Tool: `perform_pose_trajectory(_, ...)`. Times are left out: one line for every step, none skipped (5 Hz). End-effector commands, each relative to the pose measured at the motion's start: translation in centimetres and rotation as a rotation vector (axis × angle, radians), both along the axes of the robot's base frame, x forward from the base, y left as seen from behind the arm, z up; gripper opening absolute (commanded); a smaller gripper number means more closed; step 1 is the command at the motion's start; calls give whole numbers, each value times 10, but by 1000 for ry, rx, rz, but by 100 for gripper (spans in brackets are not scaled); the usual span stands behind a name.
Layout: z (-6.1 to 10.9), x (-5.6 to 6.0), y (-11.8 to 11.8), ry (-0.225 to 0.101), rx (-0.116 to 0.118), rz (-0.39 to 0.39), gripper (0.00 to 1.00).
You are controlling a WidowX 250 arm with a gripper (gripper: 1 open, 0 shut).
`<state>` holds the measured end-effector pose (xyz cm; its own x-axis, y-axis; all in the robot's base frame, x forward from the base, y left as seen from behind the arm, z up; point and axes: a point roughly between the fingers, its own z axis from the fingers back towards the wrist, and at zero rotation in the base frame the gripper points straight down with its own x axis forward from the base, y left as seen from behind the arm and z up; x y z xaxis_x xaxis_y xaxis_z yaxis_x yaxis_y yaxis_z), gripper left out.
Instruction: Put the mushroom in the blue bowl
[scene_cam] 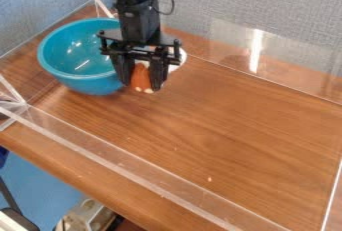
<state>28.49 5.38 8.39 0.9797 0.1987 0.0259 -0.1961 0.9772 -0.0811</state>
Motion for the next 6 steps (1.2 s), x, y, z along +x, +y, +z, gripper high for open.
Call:
perform_pose_trajectory(13, 13, 0, -45, 16, 4, 0)
perform_pose_trajectory(12, 17, -1, -37, 16, 11, 0)
perform_pose_trajectory(14, 21, -1, -30, 13, 19, 0)
perform_pose_trajectory(12, 25, -2, -21, 9, 25, 0)
perform_pose_trajectory(12, 30, -3, -13, 2, 33, 0)
perform_pose_trajectory(14, 35, -3, -7, -5, 42, 0)
